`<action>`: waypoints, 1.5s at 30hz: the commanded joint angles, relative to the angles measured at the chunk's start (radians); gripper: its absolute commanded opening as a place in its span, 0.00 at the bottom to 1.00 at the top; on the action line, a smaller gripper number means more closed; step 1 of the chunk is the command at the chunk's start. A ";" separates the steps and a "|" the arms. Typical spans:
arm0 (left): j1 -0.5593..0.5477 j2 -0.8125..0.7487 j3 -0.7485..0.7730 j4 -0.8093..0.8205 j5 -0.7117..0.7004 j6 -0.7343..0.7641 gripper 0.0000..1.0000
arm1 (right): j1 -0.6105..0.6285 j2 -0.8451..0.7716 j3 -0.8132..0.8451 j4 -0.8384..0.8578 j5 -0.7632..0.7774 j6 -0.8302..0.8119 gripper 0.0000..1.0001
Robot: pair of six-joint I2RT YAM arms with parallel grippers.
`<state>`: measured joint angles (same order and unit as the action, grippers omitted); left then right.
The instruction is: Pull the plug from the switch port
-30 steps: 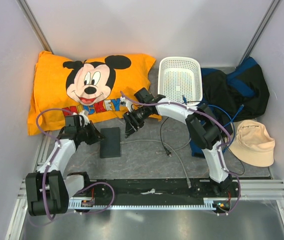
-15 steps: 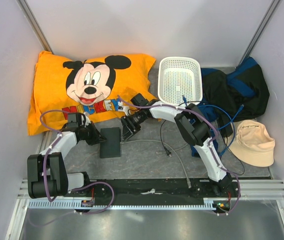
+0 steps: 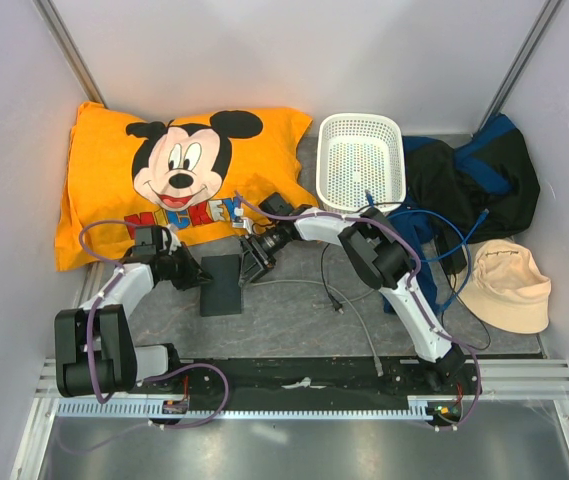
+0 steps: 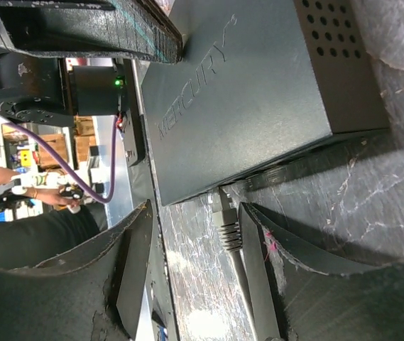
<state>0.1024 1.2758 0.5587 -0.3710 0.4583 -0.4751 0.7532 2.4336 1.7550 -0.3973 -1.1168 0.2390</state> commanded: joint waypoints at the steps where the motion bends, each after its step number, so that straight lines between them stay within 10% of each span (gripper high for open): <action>1: 0.016 0.010 -0.040 -0.039 -0.112 0.015 0.02 | 0.008 0.074 -0.003 -0.006 0.049 -0.020 0.60; 45: 0.036 0.072 -0.036 -0.029 -0.106 0.013 0.02 | 0.018 0.142 0.060 -0.046 0.224 -0.023 0.15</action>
<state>0.1337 1.2945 0.5575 -0.3504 0.4816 -0.4789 0.7467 2.5023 1.8187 -0.4492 -1.0992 0.2726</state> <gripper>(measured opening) 0.025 0.201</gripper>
